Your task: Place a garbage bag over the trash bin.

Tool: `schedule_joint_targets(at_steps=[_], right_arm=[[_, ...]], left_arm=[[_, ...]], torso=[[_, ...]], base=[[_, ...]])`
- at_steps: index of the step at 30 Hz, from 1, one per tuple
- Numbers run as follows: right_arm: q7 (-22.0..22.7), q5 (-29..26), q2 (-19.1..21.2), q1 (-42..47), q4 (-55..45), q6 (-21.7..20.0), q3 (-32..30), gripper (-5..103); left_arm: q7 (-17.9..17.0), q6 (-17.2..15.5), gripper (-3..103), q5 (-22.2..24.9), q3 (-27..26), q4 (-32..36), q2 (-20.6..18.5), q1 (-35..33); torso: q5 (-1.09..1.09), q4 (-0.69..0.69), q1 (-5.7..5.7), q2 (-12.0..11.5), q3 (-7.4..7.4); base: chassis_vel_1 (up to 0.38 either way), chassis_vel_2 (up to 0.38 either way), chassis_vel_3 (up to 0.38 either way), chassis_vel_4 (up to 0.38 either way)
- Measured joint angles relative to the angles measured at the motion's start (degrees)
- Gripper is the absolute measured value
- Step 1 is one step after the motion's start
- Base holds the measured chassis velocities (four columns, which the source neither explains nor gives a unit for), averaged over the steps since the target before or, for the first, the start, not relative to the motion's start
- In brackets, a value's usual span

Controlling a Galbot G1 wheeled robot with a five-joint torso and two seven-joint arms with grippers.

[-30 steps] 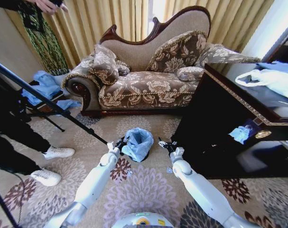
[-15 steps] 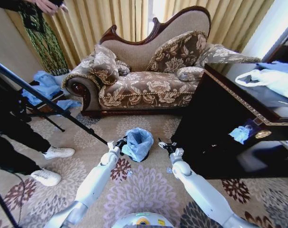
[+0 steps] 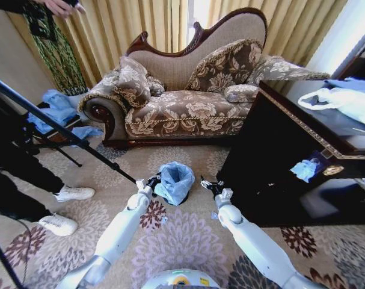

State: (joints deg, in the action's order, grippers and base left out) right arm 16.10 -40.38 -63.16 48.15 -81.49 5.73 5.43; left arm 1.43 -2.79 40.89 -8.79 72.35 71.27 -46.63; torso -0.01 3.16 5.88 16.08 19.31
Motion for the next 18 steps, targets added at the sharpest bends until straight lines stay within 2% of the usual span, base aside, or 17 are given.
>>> schedule_joint_targets(at_steps=[6, 9, 18], right_arm=[[-0.04, 0.56, 0.06, 0.67, -0.07, 0.15, 0.00, 100], [-0.06, 0.80, 0.07, 0.83, -0.07, 0.25, -0.02, 100], [-0.13, 1.09, 0.03, 1.60, -0.29, 0.28, -0.04, 100]], left_arm=[[1.28, 4.05, 0, -0.27, -0.54, 0.13, -0.06, -1.35], [1.67, 5.09, 0, -0.12, -0.69, 0.22, -0.13, -1.70], [1.47, 6.02, 0, 0.79, -1.70, -0.45, -0.28, -2.47]], torso=[[0.00, 0.00, 0.00, 0.00, 0.00], [0.00, 0.00, 0.00, 0.00, 0.00], [0.01, 0.00, 0.00, 0.00, 0.00]], base=[[0.000, 0.000, 0.000, 0.000], [0.000, 0.000, 0.000, 0.000], [0.000, 0.000, 0.000, 0.000]])
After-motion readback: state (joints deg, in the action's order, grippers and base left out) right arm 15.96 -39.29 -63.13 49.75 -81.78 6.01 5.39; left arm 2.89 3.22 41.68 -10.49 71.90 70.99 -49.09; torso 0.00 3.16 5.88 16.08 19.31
